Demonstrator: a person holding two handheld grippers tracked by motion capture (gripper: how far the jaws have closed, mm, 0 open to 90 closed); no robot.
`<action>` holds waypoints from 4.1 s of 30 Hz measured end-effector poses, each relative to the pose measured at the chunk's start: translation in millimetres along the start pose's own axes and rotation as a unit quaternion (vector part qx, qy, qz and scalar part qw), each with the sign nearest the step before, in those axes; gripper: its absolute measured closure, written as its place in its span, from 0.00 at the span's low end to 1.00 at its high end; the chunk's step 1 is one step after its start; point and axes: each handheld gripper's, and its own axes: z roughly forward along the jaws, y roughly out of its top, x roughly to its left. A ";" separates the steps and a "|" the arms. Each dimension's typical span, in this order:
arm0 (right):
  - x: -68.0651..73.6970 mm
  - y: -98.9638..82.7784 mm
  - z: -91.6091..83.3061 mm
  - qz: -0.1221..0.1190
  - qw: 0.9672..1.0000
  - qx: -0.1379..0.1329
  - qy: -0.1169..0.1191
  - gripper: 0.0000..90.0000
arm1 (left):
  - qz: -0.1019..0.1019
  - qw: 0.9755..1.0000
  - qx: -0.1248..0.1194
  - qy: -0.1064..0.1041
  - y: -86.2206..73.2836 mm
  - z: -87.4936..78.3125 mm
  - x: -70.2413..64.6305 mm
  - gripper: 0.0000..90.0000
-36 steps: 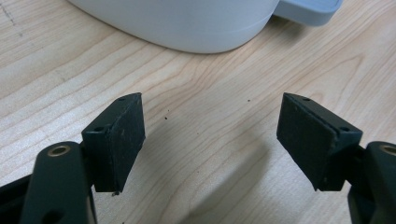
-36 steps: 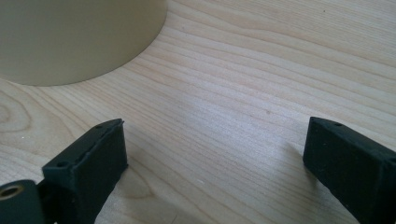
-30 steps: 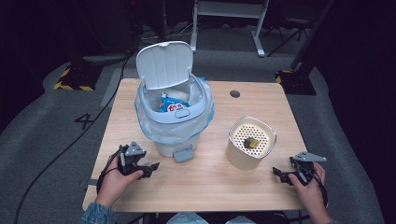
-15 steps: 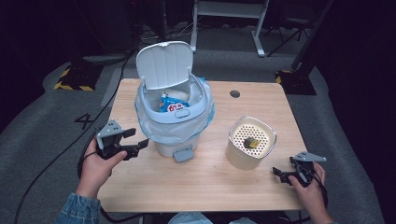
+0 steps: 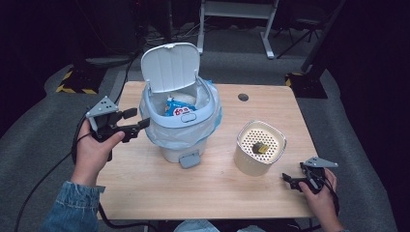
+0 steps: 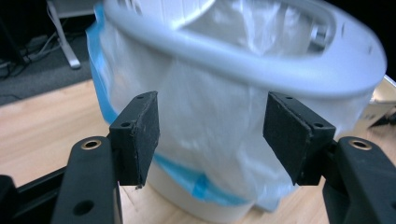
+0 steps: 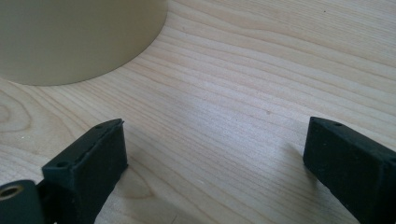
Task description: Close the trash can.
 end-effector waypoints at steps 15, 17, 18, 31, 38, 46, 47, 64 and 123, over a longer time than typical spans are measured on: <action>0.0 0.0 0.0 0.000 1.000 0.000 0.000 0.07 | 0.000 0.999 -0.039 -0.016 50.7 6.4 18.9 0.43; 0.0 0.0 0.0 0.000 1.000 0.000 0.000 0.07 | 0.001 0.999 -0.039 -0.008 56.7 8.6 21.4 0.43; 0.0 0.0 0.0 0.000 1.000 0.000 0.000 0.07 | 0.000 0.999 -0.041 -0.006 59.3 10.0 22.8 0.43; 0.0 0.0 0.0 0.000 1.000 0.000 0.000 0.07 | -0.006 0.999 -0.053 0.011 86.7 29.3 37.0 0.43; 0.0 0.0 0.0 0.000 1.000 0.000 0.000 0.07 | -0.003 0.999 -0.053 0.002 94.8 33.2 35.3 0.44; 0.0 0.0 0.0 0.000 1.000 0.000 0.000 0.07 | 0.007 0.999 -0.049 -0.002 99.4 31.1 30.8 0.44; 0.0 0.0 0.0 0.000 1.000 0.000 0.000 0.07 | 0.006 0.999 -0.049 -0.003 99.6 30.7 30.4 0.44; 0.0 0.0 0.0 0.000 1.000 0.000 0.000 0.07 | 0.060 0.997 -0.005 -0.045 94.0 22.2 -7.2 0.38; -0.3 0.4 0.5 -0.002 1.000 0.000 0.002 0.06 | 0.122 0.989 0.059 -0.056 69.6 79.8 -62.8 0.60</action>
